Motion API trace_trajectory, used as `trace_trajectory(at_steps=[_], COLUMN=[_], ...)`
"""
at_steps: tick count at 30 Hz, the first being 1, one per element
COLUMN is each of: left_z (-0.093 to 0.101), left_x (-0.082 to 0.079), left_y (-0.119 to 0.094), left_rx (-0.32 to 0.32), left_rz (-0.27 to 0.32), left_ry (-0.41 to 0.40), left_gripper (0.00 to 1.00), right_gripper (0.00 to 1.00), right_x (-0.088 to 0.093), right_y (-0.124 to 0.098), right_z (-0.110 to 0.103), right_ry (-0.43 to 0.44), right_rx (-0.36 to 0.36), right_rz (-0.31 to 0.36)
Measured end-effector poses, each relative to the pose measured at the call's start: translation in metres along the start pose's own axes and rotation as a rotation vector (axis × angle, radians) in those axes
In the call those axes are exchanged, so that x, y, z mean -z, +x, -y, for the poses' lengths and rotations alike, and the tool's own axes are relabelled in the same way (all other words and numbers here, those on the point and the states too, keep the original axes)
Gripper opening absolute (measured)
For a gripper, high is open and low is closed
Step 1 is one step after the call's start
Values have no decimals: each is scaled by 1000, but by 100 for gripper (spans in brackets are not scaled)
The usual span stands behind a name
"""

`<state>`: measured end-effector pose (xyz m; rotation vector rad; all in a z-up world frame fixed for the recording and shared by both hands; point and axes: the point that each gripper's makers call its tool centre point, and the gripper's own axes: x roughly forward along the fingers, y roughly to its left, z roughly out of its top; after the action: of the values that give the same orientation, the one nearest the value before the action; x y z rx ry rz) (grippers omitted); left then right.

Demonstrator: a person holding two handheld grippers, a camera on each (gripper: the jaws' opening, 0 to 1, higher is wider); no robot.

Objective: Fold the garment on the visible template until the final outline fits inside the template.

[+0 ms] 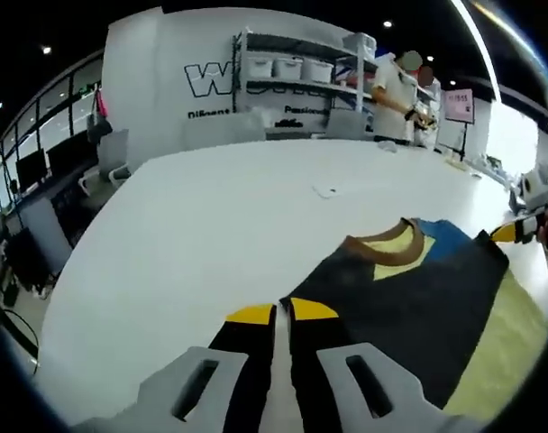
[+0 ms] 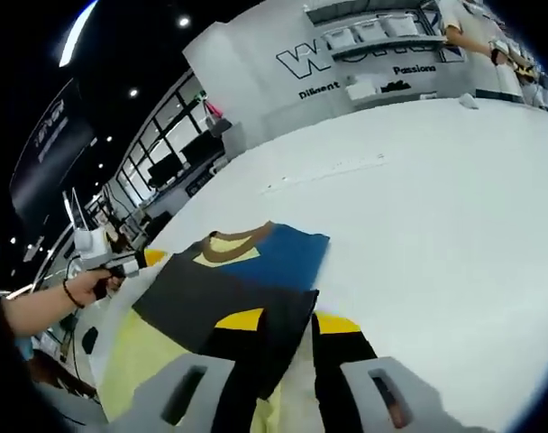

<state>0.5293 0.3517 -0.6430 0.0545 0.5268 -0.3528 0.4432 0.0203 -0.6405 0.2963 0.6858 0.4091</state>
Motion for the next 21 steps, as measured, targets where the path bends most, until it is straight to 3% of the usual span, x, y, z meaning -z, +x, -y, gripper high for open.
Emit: trace_trajectory(at_steps=[6, 9, 12, 14, 17, 21], left_z=[4, 6, 11, 13, 18, 21], left_x=[-8, -11, -17, -26, -28, -31], left_y=[-17, -25, -39, -52, -59, -65], left_rx=[3, 19, 24, 7, 15, 16], left_rz=[26, 45, 76, 123, 121, 138], left_ry=[35, 46, 37, 58, 55, 58], left_gripper=[1, 6, 5, 10, 24, 27], right_gripper=[18, 32, 35, 36, 38, 51], right_x=[-5, -1, -1, 2, 2, 0], right_y=[-9, -15, -23, -29, -32, -35], right_z=[4, 6, 6, 1, -3, -5], right_ry=[-22, -49, -91, -133, -144, -152], right_rx=[27, 63, 109, 112, 108, 101], right_rz=[11, -12, 1, -10, -9, -3])
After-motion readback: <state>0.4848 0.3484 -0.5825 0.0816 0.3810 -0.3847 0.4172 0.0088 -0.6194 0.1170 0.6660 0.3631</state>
